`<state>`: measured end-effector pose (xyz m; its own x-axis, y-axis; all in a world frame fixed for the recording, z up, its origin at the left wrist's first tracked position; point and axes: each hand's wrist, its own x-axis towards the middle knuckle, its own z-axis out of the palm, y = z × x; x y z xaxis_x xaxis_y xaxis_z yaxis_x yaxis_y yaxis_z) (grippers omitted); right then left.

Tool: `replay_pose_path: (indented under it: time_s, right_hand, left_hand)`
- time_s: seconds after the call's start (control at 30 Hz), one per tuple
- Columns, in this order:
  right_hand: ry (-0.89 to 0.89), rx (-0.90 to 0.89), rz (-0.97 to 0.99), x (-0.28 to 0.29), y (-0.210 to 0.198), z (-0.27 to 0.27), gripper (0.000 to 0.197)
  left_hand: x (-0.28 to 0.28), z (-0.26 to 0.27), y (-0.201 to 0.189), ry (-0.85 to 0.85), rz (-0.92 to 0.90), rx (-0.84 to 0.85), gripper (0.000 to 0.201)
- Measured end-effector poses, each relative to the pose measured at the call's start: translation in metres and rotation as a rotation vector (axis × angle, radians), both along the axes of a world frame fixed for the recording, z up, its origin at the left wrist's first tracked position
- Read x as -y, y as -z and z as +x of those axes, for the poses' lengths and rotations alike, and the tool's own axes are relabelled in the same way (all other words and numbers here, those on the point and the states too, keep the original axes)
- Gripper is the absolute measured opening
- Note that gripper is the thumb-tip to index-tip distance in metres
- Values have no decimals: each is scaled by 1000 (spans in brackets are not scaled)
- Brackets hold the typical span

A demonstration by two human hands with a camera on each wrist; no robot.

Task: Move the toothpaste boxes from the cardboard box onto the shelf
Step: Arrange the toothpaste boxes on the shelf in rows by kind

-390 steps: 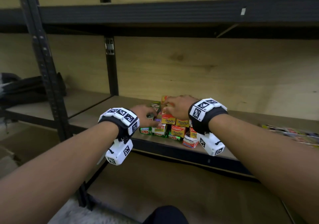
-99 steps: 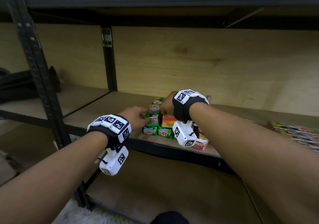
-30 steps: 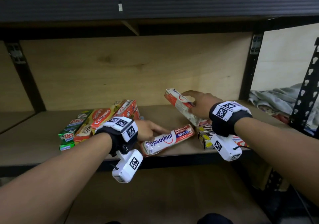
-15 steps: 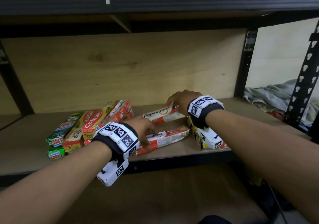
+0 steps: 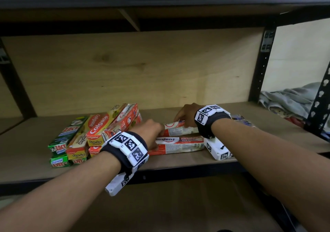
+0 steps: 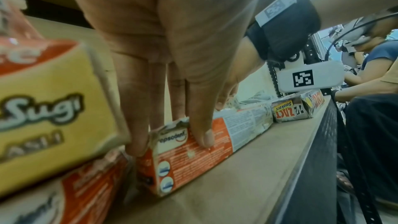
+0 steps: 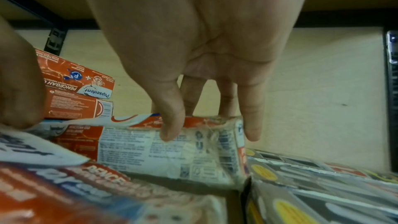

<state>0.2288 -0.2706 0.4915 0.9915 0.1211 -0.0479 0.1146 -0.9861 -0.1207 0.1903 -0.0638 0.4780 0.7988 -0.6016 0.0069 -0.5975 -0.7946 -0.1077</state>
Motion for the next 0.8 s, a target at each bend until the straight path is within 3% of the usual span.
replay_pose_path:
  time_s: [0.17,0.33,0.5,0.6,0.73,0.8]
  right_hand:
    - [9,-67,29,3,2,0,48]
    - [38,-107,-5,1,15,4,34]
    - [24,-81,-60,6,-4,-11,35]
    - [34,-189,-75,9,-13,-25,30]
    - [-74,-265,-347,0,-14,-38,29]
    - [-93,-311,-401,-3,-12,-40,44]
  left_hand:
    - [3,0,0,-32,89,72,43]
    - [9,2,0,18,159,31,51]
    - [12,9,0,-10,209,-49,51]
    - [15,14,2,-26,221,-50,58]
    - [24,15,-2,-62,315,-90,61]
    - [28,17,-5,-70,306,-127,56]
